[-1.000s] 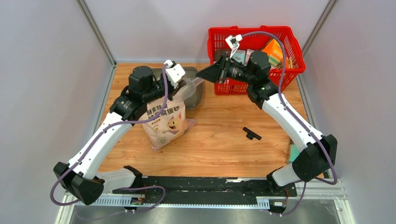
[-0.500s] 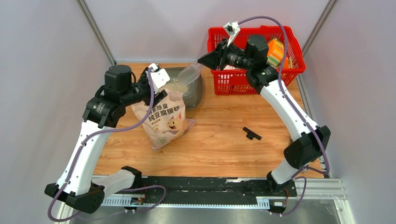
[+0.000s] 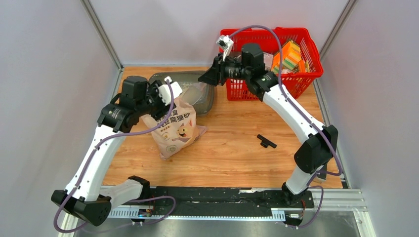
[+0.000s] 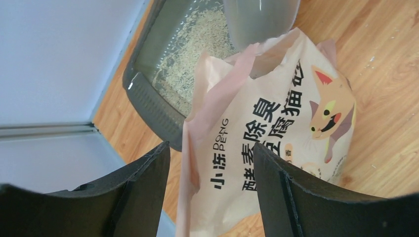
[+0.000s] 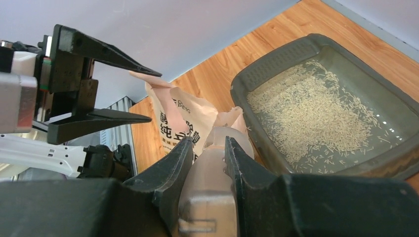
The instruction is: Fill the litter box with clean litter
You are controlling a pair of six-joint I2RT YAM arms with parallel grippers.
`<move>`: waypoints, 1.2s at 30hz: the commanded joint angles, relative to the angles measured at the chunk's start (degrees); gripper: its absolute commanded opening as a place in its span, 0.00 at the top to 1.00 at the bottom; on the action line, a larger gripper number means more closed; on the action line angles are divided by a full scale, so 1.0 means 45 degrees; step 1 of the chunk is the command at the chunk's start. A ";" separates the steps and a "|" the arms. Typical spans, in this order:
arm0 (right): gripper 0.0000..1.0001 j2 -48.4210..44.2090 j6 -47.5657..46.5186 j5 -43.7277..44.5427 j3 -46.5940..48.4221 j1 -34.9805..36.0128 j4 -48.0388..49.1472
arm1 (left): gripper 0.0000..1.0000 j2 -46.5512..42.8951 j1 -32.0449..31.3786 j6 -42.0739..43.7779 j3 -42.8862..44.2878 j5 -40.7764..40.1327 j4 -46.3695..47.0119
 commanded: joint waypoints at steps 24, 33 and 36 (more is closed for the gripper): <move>1.00 0.1319 -0.2575 0.2468 0.1706 0.1571 -0.2497 | 0.63 0.1697 0.0735 0.0525 0.1016 0.0462 -0.1691; 1.00 0.2080 -0.1410 0.5303 0.2332 0.2568 -0.4666 | 1.00 0.1561 0.0716 -0.0099 0.0860 0.1692 -0.2492; 1.00 0.2314 -0.0335 0.3367 0.2194 0.2197 -0.4473 | 1.00 0.1405 0.0716 -0.0548 0.0918 0.2005 -0.2512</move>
